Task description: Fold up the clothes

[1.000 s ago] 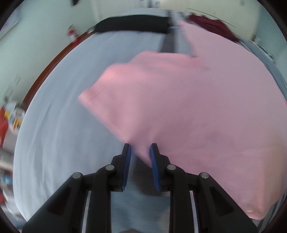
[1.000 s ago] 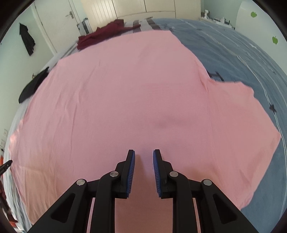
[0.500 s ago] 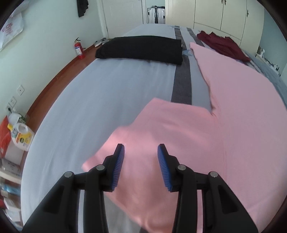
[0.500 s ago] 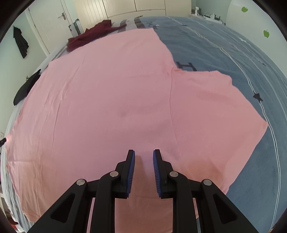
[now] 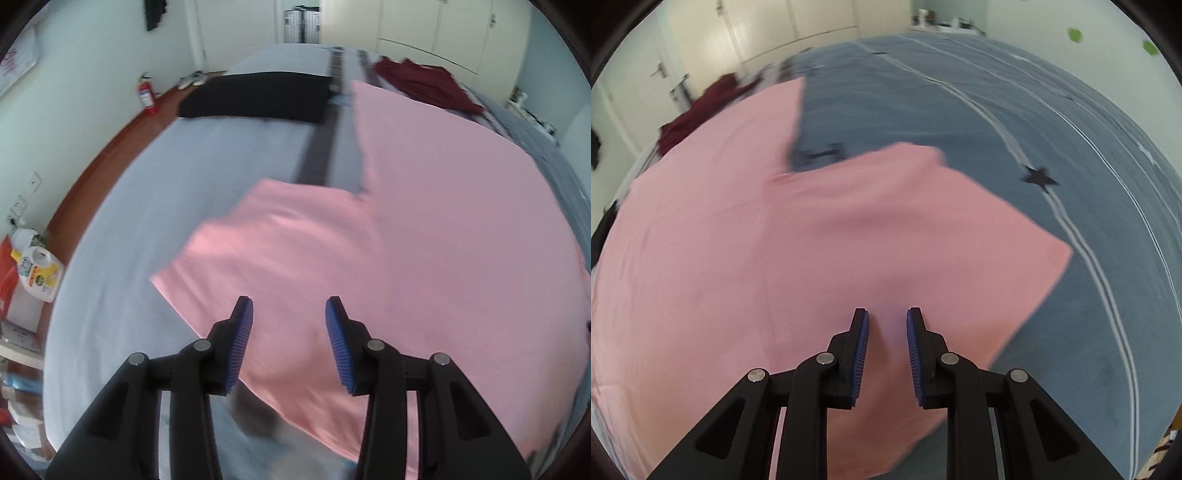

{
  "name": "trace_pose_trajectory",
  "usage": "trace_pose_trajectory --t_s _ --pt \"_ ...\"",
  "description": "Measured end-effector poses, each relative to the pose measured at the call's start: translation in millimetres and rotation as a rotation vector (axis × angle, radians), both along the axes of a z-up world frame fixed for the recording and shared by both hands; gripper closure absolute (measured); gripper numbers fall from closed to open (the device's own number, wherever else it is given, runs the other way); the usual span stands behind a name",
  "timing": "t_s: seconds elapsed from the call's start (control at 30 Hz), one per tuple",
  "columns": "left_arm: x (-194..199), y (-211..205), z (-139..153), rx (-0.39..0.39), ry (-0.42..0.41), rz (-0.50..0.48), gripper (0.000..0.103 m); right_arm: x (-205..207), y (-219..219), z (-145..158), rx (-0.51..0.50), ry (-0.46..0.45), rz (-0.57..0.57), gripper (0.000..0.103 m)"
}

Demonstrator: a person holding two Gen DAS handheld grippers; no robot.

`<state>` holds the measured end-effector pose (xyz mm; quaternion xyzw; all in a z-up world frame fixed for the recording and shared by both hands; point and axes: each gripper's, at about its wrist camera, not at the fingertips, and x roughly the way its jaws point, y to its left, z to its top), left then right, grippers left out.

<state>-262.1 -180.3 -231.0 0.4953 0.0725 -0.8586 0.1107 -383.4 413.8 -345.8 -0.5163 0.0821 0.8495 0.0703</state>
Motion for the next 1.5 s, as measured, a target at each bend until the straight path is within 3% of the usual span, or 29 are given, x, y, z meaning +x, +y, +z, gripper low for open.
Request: trace_pose_trajectory --t_s 0.2,0.4,0.5,0.6,0.7,1.1,1.13,1.2,1.23,1.27,1.5 --pt "7.4 38.9 2.0 0.016 -0.025 -0.033 0.065 -8.7 54.4 -2.0 0.028 -0.002 0.006 0.075" --pt "14.8 57.0 8.3 0.021 -0.041 0.001 0.065 0.3 106.7 -0.6 0.043 -0.003 -0.094 0.075" --pt "15.7 68.6 11.8 0.003 -0.042 -0.008 0.065 7.6 122.1 -0.1 -0.02 0.009 -0.139 0.075" --pt "16.6 77.0 13.0 -0.008 -0.047 -0.012 0.065 12.5 124.4 1.0 -0.074 0.017 -0.139 0.073" --pt "19.3 80.4 13.5 -0.012 -0.054 -0.007 0.065 12.0 123.9 -1.0 -0.108 0.018 -0.139 0.064" --pt "32.3 73.9 3.0 -0.019 -0.087 0.014 0.065 5.0 121.3 -8.3 -0.065 -0.001 -0.092 0.055" --pt "33.8 72.2 1.7 -0.014 -0.087 0.015 0.065 3.8 118.6 -8.2 -0.044 -0.004 -0.078 0.058" --pt "36.5 68.0 -0.3 -0.004 -0.088 0.013 0.065 1.9 116.6 -6.8 -0.022 -0.008 -0.07 0.072" --pt "38.1 65.2 -0.6 -0.001 -0.087 0.011 0.065 1.0 116.3 -5.2 -0.017 -0.013 -0.073 0.09" --pt "40.0 61.5 -0.1 -0.003 -0.083 0.009 0.065 0.1 116.0 -3.1 -0.015 -0.022 -0.08 0.099" --pt "59.9 8.9 7.5 0.034 -0.047 0.054 0.065 0.8 77.0 59.2 0.073 0.055 -0.092 0.099"
